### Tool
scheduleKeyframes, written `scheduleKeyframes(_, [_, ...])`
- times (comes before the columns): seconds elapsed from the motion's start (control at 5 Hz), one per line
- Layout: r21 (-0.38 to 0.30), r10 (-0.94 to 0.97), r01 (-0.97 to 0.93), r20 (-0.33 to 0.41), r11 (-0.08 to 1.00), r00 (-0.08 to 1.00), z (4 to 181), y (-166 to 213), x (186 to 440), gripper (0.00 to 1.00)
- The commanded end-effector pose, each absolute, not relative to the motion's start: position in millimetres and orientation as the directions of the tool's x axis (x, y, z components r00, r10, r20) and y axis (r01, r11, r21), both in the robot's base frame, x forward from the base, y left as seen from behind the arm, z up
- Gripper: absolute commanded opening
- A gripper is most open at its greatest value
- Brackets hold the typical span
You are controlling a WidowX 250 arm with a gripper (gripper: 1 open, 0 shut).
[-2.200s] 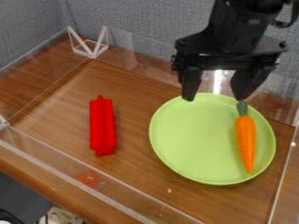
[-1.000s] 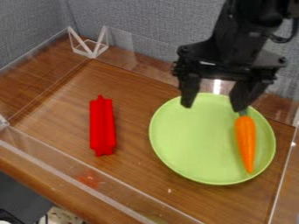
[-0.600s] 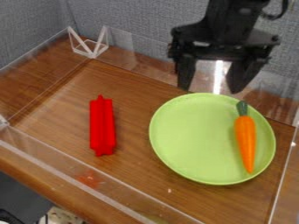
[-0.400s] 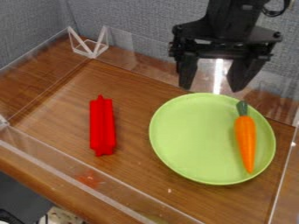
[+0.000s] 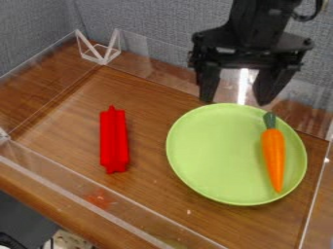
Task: Put the carrot on the green plate
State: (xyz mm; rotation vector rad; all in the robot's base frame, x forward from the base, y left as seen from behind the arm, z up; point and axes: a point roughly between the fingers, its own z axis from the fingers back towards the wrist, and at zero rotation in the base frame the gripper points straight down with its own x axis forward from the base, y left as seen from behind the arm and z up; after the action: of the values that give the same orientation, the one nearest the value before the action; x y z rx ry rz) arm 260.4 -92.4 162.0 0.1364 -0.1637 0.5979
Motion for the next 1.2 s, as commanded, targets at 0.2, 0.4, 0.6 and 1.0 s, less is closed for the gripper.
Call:
scheduleKeyframes(0.2, [0.024,0.551,-0.569,0.216,0.822,0.806,184.4,-92.4,266.7,1.0])
scheduleKeyframes(0.4, [0.015,0.562,-0.576,0.196,0.818,0.804,182.4,-103.9,268.0,1.0])
scheduleKeyframes(0.6, [0.016,0.562,-0.575,0.193,0.818,0.804,183.6,-114.6,265.7,1.0])
scheduleKeyframes(1.0, [0.047,0.574,-0.598,0.229,0.8,0.786,181.2,-104.8,260.6,1.0])
